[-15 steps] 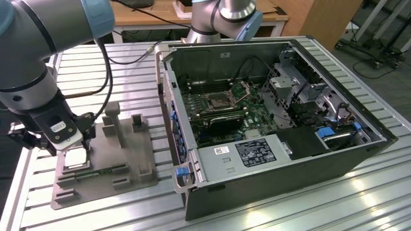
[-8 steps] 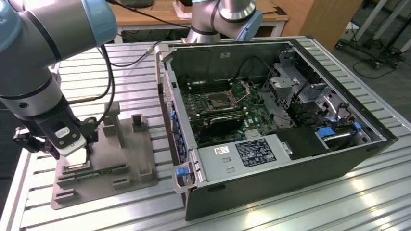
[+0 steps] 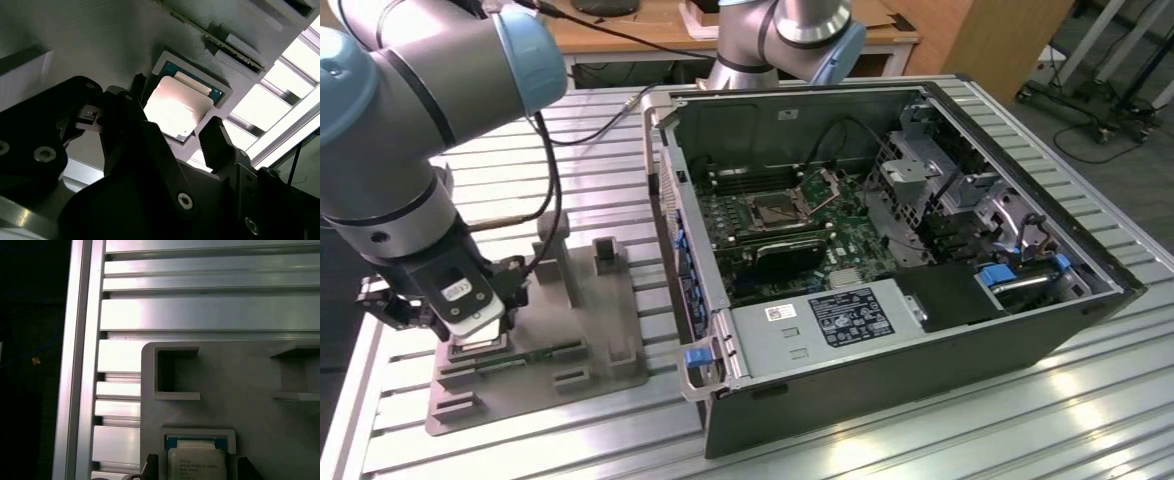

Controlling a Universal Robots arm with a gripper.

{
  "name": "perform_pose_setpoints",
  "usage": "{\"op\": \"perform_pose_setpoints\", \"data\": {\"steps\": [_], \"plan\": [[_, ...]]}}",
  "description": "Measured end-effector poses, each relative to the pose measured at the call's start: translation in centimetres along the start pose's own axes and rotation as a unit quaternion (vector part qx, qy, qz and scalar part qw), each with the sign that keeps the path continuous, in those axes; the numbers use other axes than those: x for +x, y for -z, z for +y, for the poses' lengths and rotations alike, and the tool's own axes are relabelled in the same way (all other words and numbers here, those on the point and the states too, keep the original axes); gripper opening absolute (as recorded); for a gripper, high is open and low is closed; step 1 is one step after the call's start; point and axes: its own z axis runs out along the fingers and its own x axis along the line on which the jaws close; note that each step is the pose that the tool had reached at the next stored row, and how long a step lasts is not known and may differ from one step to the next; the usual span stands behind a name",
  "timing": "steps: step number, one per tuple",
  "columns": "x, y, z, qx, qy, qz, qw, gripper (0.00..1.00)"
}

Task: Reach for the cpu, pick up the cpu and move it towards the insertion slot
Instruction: 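Reach for the cpu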

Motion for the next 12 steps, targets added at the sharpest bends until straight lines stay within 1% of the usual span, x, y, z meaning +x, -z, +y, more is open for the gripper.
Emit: {"op": "perform_pose_setpoints", "data": {"steps": [2,9,10,12], "plan": [[0.00,-0.21,-0.03,0.0000,-0.002,-0.0001,1.0000,0.71],[0.00,-0.25,-0.03,0.0000,-0.002,-0.0001,1.0000,0.69],[0.00,-0.25,-0.03,0.0000,-0.002,-0.0001,1.0000,0.62],[0.00,-0.26,-0.03,0.0000,-0.002,-0.0001,1.0000,0.62]]}}
